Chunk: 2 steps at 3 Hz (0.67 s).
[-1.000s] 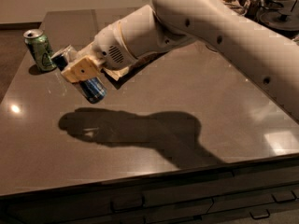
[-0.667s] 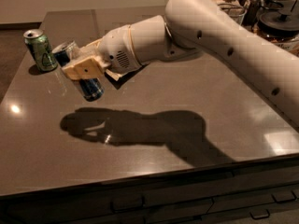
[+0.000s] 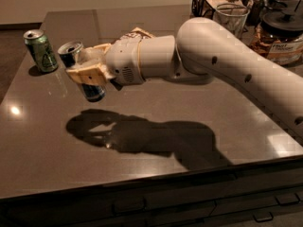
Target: Place redbull can upright
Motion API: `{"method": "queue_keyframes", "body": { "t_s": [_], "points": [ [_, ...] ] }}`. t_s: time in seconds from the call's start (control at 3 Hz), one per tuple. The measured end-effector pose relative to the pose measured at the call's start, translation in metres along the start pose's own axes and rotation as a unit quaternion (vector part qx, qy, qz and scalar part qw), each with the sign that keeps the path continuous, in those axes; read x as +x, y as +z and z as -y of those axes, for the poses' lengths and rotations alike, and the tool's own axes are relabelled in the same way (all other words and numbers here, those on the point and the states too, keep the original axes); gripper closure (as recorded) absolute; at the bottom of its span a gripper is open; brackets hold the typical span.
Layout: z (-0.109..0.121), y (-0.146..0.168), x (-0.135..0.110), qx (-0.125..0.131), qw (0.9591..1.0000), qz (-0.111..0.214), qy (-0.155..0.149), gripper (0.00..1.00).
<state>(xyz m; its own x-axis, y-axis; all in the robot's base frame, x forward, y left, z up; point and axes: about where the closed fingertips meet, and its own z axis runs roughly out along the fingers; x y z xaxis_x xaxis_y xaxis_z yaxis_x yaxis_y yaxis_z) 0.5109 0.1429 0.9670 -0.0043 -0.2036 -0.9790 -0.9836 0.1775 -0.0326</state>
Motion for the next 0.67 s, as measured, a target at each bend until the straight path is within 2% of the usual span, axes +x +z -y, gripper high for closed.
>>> {"method": "queue_keyframes", "body": {
  "t_s": [0.67],
  "points": [
    [0.013, 0.006, 0.016, 0.041, 0.9977, 0.050, 0.020, 1.00]
  ]
}}
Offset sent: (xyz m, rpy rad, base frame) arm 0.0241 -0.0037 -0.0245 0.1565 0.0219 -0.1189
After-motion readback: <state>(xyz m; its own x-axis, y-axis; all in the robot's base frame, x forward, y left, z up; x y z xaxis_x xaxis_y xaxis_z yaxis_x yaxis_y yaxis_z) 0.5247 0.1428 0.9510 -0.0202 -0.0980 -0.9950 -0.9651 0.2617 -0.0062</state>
